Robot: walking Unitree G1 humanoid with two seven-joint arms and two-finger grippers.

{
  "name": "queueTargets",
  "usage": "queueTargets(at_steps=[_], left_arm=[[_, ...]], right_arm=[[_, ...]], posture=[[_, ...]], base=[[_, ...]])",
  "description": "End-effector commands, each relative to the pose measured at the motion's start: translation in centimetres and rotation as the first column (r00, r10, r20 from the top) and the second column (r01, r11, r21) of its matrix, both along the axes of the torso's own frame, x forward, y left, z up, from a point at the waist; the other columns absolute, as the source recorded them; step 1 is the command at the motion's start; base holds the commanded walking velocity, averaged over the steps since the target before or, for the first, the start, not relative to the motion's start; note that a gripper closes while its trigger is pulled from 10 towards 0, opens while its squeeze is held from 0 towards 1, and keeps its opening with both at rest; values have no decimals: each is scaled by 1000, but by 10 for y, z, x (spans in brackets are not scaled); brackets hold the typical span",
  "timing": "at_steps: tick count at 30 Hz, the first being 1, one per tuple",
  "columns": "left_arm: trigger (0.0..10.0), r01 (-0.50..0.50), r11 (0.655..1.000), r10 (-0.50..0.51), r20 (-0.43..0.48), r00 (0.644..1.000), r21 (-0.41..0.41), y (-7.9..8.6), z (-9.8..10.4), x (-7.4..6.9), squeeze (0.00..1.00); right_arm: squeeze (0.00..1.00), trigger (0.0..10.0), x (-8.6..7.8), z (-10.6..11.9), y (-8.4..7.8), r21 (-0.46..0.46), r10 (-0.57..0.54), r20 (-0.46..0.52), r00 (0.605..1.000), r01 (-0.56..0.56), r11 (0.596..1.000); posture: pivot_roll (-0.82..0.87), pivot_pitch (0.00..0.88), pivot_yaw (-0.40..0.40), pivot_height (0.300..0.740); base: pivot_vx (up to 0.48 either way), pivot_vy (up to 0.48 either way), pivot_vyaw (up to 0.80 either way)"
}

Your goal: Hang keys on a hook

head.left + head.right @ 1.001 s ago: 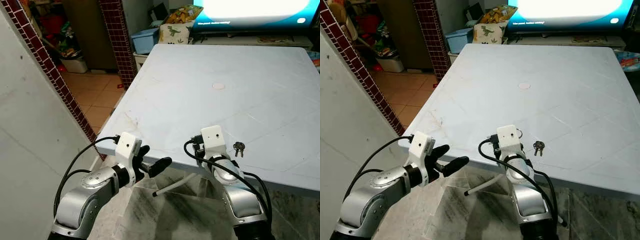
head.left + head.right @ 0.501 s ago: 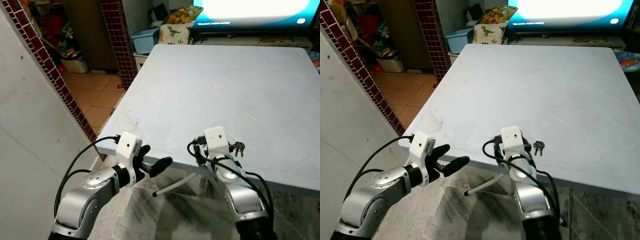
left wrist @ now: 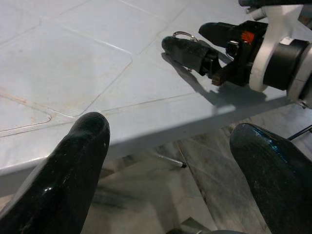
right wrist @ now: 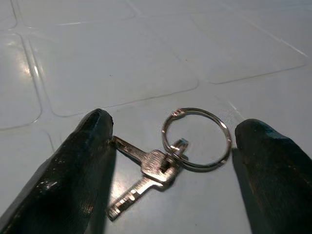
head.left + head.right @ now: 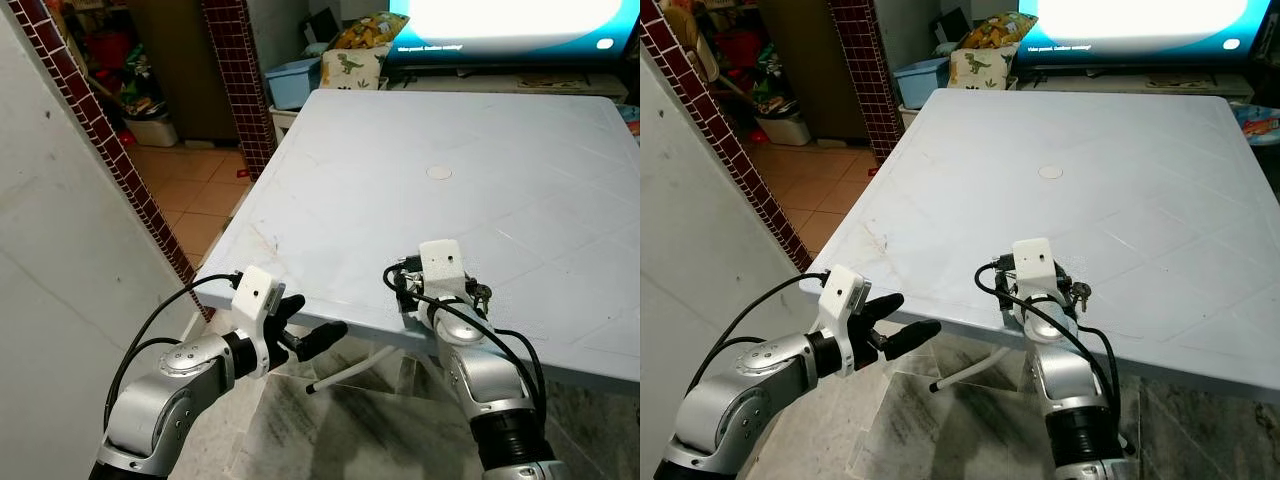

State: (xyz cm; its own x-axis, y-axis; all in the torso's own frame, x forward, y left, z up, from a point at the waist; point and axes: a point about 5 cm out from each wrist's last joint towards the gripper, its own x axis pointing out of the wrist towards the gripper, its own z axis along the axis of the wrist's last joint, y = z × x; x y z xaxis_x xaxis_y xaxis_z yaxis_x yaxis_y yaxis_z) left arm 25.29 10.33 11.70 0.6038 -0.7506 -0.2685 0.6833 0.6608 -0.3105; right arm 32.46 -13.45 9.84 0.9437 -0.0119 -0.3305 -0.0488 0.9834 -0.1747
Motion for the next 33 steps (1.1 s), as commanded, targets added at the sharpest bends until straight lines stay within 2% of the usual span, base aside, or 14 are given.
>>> queueTargets(at_steps=[1, 2, 4, 5, 6, 7, 8, 9, 10, 20, 31, 33], left_arm=[[10000, 9, 1000, -9, 2, 1000, 13, 2, 1, 1, 0], [10000, 9, 1000, -9, 2, 1000, 13, 2, 1, 1, 0], [10000, 16, 1000, -16, 1, 1000, 14, 1, 1, 0, 0], [10000, 16, 1000, -16, 1, 1000, 14, 1, 1, -1, 0], [10000, 16, 1000, -16, 1, 1000, 14, 1, 1, -1, 0], [10000, 15, 1000, -15, 0, 1000, 15, 1, 1, -1, 0], [10000, 14, 1000, -14, 0, 1000, 16, 1, 1, -1, 0], [10000, 13, 1000, -13, 0, 1000, 16, 1, 1, -1, 0], [10000, 13, 1000, -13, 0, 1000, 16, 1, 1, -1, 0], [10000, 18, 1000, -18, 0, 1000, 18, 1, 1, 0, 0], [10000, 19, 1000, -19, -1, 1000, 18, 0, 1, -1, 0], [10000, 19, 1000, -19, -1, 1000, 19, 0, 1, 0, 0]], right_arm=[[0, 10000, 5, 4, 4, 28, -6, 15, 1000, 5, 1000], [0, 10000, 5, 4, 4, 28, -6, 15, 1000, 5, 1000], [0, 7333, 9, 3, 4, 51, -15, 5, 1000, 15, 999], [0, 6353, 10, 2, 5, 59, -13, 0, 1000, 13, 998], [0, 6353, 10, 2, 5, 59, -13, 0, 1000, 13, 998], [0, 2667, 11, 1, 6, 64, -16, -9, 1000, 16, 998], [0, 1176, 11, 0, 7, 67, -17, -13, 1000, 17, 998], [0, 1176, 11, 0, 8, 68, -17, -16, 1000, 18, 998], [0, 0, 11, -1, 8, 69, -24, -22, 999, 26, 997], [0, 0, 7, -10, 13, 74, -34, -49, 998, 38, 997], [0, 0, 4, -14, 3, 3, -37, -43, 998, 37, 999], [0, 0, 3, -14, -1, -43, -20, -24, 1000, 19, 999]], posture=[[5, 19, 137, 740], [5, 19, 137, 740], [8, 19, 136, 740], [8, 19, 136, 740], [8, 19, 136, 740], [8, 19, 136, 740], [8, 19, 136, 740], [8, 19, 136, 740], [8, 19, 136, 740], [8, 19, 136, 740], [7, 24, 139, 740], [7, 24, 139, 740]], base=[[0, 0, 0], [0, 0, 0], [0, 0, 0], [0, 0, 0], [0, 0, 0], [0, 0, 0], [0, 0, 0], [0, 0, 0], [0, 0, 0], [0, 0, 0], [0, 0, 0], [0, 0, 0]])
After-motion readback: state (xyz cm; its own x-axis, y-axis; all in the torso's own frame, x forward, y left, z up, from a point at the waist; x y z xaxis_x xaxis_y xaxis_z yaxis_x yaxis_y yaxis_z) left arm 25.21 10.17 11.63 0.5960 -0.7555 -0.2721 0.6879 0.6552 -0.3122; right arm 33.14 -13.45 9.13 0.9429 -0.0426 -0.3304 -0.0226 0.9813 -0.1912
